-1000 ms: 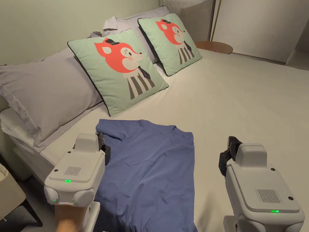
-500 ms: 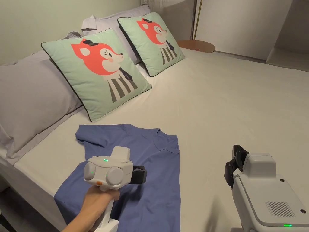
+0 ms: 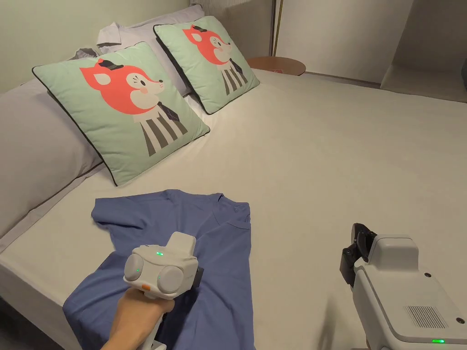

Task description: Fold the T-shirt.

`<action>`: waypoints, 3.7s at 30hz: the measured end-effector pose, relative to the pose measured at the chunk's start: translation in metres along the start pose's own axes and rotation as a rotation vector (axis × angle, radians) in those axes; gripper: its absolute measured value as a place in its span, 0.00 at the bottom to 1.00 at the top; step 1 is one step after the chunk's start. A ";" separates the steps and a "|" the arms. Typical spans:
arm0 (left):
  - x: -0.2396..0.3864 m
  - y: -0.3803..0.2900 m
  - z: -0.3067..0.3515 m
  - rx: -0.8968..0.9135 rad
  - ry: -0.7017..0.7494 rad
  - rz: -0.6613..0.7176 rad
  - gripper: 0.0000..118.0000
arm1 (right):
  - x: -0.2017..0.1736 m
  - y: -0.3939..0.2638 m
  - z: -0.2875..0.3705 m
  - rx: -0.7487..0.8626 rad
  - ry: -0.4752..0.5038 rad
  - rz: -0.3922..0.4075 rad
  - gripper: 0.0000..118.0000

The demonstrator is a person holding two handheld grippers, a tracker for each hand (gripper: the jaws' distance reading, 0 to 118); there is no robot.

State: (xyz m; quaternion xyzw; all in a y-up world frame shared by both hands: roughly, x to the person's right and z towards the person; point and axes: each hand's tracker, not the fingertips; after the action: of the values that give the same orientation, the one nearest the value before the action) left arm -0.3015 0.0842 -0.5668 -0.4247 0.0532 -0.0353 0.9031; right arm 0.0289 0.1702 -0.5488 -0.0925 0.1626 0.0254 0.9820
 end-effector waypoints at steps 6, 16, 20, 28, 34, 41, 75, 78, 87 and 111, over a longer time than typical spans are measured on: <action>-0.001 0.027 0.067 0.170 -0.103 0.083 0.04 | 0.022 -0.002 0.006 0.020 -0.017 -0.012 0.01; 0.074 0.120 0.172 0.454 -0.296 0.001 0.05 | 0.077 0.014 0.063 0.073 -0.114 -0.054 0.01; 0.122 0.155 0.201 0.543 -0.408 -0.057 0.05 | 0.110 0.008 0.082 0.086 -0.200 -0.030 0.01; 0.234 0.201 0.228 0.622 -0.600 -0.207 0.05 | 0.173 0.004 0.137 0.108 -0.376 -0.037 0.01; 0.299 0.192 0.204 0.548 -0.716 -0.252 0.04 | 0.205 0.003 0.175 0.115 -0.477 -0.043 0.01; 0.336 0.137 0.119 0.275 -0.776 -0.248 0.05 | 0.224 -0.006 0.198 0.080 -0.533 -0.050 0.01; 0.204 0.069 0.129 0.691 -0.269 -0.069 0.91 | 0.183 0.013 0.166 0.102 -0.460 -0.005 0.01; 0.187 0.062 0.130 0.756 -0.195 -0.078 0.70 | 0.180 0.016 0.165 0.109 -0.455 -0.006 0.01; 0.162 0.061 0.121 0.671 -0.206 -0.026 0.00 | 0.169 0.025 0.164 0.112 -0.433 -0.006 0.01; 0.197 -0.023 0.039 -0.025 -0.345 0.028 0.75 | 0.176 -0.003 0.157 0.030 -0.403 -0.031 0.01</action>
State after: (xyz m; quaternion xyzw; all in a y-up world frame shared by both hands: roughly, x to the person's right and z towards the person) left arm -0.1013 0.0783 -0.5373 -0.4350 -0.0963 0.0516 0.8938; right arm 0.2446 0.2001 -0.4596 -0.0733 -0.0384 0.0256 0.9962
